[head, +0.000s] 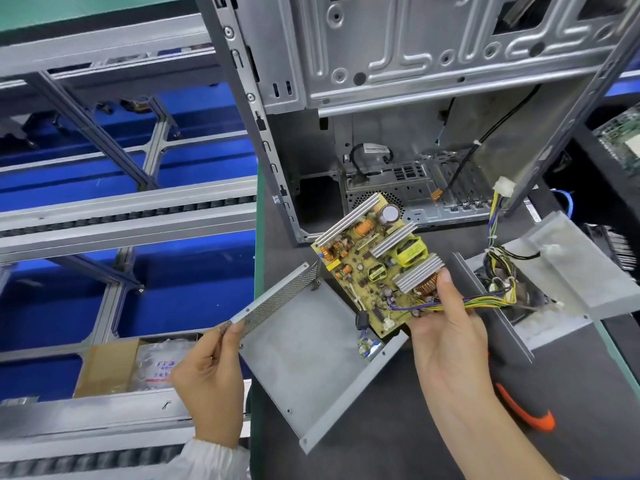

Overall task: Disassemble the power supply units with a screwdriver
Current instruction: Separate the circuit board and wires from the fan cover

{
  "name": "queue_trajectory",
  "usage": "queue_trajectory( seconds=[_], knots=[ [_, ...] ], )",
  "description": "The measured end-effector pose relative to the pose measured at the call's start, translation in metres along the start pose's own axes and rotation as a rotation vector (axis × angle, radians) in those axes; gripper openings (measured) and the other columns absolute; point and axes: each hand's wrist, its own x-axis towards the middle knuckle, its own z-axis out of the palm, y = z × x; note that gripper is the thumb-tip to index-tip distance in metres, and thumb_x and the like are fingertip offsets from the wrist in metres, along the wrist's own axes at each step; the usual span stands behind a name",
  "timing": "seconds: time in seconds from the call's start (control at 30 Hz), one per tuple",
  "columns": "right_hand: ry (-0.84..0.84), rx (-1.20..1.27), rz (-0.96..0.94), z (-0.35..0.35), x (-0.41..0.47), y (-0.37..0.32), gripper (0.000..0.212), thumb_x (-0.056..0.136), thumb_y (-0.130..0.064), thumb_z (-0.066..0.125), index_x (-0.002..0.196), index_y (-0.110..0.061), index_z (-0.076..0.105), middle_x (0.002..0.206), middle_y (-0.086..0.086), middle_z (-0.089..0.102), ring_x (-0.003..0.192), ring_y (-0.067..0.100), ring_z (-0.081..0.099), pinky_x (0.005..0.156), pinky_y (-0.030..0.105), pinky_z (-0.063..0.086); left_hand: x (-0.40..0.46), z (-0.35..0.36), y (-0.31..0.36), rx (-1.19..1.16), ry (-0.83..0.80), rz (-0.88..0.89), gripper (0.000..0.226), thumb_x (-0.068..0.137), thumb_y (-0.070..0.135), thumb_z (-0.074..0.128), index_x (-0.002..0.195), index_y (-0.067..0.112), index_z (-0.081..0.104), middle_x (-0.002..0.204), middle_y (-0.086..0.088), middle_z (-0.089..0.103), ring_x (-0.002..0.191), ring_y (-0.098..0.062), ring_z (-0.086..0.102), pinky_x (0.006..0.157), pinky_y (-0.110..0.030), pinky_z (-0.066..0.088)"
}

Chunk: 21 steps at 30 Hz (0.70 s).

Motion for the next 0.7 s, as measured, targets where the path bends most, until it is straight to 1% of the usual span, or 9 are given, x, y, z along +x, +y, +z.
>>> queue_trajectory(
  seconds=[0.13, 0.2, 0.23, 0.33, 0.4, 0.47, 0.57, 0.67, 0.7],
  knots=[
    [0.022, 0.004, 0.015, 0.001, -0.002, -0.005, 0.041, 0.094, -0.023, 0.054, 0.122, 0.008, 0.054, 0.122, 0.020, 0.063, 0.115, 0.035, 0.060, 0.103, 0.058, 0.039, 0.002, -0.002, 0.003, 0.003, -0.008, -0.006, 0.019, 0.090, 0.012, 0.066, 0.077, 0.026, 0.067, 0.061, 0.017, 0.059, 0.055, 0.002, 0.042, 0.054, -0.007, 0.035],
    [0.025, 0.011, 0.033, 0.002, -0.003, -0.005, 0.045, 0.095, -0.024, 0.053, 0.125, 0.010, 0.052, 0.121, 0.020, 0.064, 0.114, 0.034, 0.061, 0.102, 0.056, 0.041, 0.002, -0.001, 0.005, -0.001, -0.004, -0.014, 0.020, 0.090, 0.012, 0.065, 0.076, 0.025, 0.066, 0.056, 0.018, 0.054, 0.053, 0.002, 0.041, 0.054, -0.007, 0.034],
    [0.029, 0.016, 0.037, 0.003, -0.003, -0.005, 0.044, 0.096, -0.023, 0.053, 0.125, 0.010, 0.053, 0.120, 0.019, 0.065, 0.113, 0.033, 0.062, 0.100, 0.055, 0.043, 0.001, -0.001, 0.007, -0.001, -0.003, -0.017, 0.016, 0.090, 0.014, 0.064, 0.075, 0.020, 0.067, 0.054, 0.019, 0.052, 0.053, 0.002, 0.040, 0.054, -0.006, 0.034],
    [0.018, 0.050, 0.026, 0.007, -0.003, -0.008, 0.031, 0.097, -0.020, 0.051, 0.105, 0.002, 0.070, 0.114, 0.017, 0.068, 0.109, 0.031, 0.065, 0.089, 0.050, 0.052, -0.001, -0.001, 0.008, 0.012, 0.002, -0.005, 0.014, 0.090, 0.010, 0.064, 0.077, 0.007, 0.067, 0.049, 0.025, 0.048, 0.051, 0.007, 0.041, 0.055, -0.001, 0.034],
    [0.034, 0.063, 0.015, 0.009, 0.000, -0.010, 0.028, 0.097, -0.019, 0.051, 0.103, 0.002, 0.069, 0.111, 0.016, 0.069, 0.107, 0.031, 0.065, 0.085, 0.049, 0.055, -0.002, -0.003, 0.007, 0.023, -0.002, 0.006, 0.012, 0.090, 0.009, 0.063, 0.080, 0.008, 0.068, 0.054, 0.028, 0.053, 0.054, 0.010, 0.045, 0.057, -0.001, 0.035],
    [0.064, 0.037, 0.015, 0.010, 0.001, -0.009, 0.032, 0.096, -0.019, 0.054, 0.112, 0.007, 0.062, 0.111, 0.018, 0.069, 0.107, 0.032, 0.065, 0.088, 0.050, 0.053, 0.003, -0.001, 0.004, 0.006, -0.009, 0.001, 0.013, 0.091, 0.012, 0.063, 0.080, 0.010, 0.068, 0.059, 0.022, 0.058, 0.057, 0.007, 0.047, 0.058, -0.003, 0.038],
    [0.131, 0.026, 0.026, 0.008, 0.001, -0.002, 0.041, 0.094, -0.018, 0.057, 0.120, 0.013, 0.055, 0.111, 0.020, 0.068, 0.105, 0.032, 0.066, 0.092, 0.053, 0.050, 0.021, 0.007, 0.002, 0.010, -0.054, 0.036, 0.018, 0.092, 0.003, 0.062, 0.080, 0.014, 0.069, 0.067, 0.008, 0.062, 0.060, 0.004, 0.050, 0.059, -0.006, 0.040],
    [0.186, 0.042, 0.019, 0.004, 0.004, 0.005, 0.032, 0.094, -0.015, 0.059, 0.118, 0.006, 0.057, 0.108, 0.017, 0.069, 0.105, 0.031, 0.066, 0.096, 0.055, 0.047, 0.046, 0.014, -0.003, -0.016, -0.136, 0.049, 0.030, 0.092, 0.002, 0.061, 0.078, 0.029, 0.066, 0.068, 0.001, 0.063, 0.060, -0.004, 0.046, 0.056, -0.023, 0.043],
    [0.200, 0.050, 0.016, 0.003, 0.005, 0.007, 0.030, 0.094, -0.014, 0.059, 0.118, 0.004, 0.057, 0.108, 0.016, 0.069, 0.105, 0.031, 0.066, 0.097, 0.055, 0.047, 0.055, 0.016, -0.003, -0.026, -0.172, 0.051, 0.031, 0.092, 0.003, 0.061, 0.077, 0.030, 0.065, 0.065, 0.003, 0.061, 0.059, -0.003, 0.044, 0.054, -0.021, 0.041]
  ],
)
